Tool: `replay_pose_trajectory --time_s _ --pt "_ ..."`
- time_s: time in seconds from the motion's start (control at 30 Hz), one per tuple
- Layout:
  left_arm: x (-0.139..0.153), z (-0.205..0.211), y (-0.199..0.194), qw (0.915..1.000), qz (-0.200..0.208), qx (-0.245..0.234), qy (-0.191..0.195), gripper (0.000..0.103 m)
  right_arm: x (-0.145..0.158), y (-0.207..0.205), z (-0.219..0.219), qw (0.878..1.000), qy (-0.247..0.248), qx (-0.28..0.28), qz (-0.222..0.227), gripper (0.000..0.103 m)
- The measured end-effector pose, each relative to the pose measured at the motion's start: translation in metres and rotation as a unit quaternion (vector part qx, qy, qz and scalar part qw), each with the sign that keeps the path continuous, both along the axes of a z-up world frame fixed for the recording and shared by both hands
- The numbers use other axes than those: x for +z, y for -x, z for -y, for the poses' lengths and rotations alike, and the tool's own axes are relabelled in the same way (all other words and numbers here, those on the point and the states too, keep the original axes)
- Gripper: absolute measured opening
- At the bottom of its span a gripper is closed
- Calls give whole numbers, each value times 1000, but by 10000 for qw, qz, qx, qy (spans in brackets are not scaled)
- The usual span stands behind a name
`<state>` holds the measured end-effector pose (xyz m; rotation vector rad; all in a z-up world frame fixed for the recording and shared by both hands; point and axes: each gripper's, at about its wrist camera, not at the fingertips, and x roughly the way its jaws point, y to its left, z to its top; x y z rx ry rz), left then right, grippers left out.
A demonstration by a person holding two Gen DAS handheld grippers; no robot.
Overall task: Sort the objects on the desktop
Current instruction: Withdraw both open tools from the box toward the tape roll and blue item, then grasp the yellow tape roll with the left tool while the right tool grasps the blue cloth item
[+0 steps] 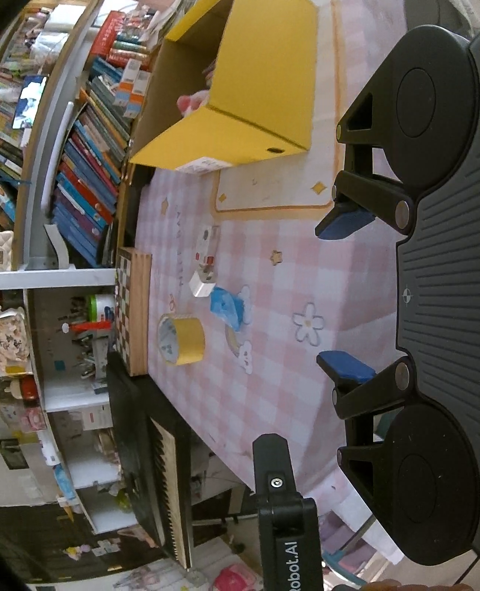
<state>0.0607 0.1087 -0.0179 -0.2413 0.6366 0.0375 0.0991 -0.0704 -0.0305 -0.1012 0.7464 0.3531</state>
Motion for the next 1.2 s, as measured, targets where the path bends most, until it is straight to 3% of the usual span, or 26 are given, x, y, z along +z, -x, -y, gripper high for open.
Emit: replay_pose_trajectory --time_s 0.3,0.5,0.6,0.73,1.2 --pt "-7 -2 -55 9998 -137 122 1 100 -6 -51 -2 9999 40 121 -75 68" --pt "-6 -4 -90 9995 -131 226 -196 100 -9 -85 -4 9998 -4 161 -91 69" --pt "-7 -6 -106 9992 -162 275 -246 100 -11 -102 -7 9998 8 159 -94 76" --pt "-10 -9 -126 9990 -229 288 -248 100 -16 -122 -11 9998 47 180 -114 76" --pt "-25 -21 -216 9978 -480 227 -400 101 -37 -165 -43 9959 56 802 -416 76"
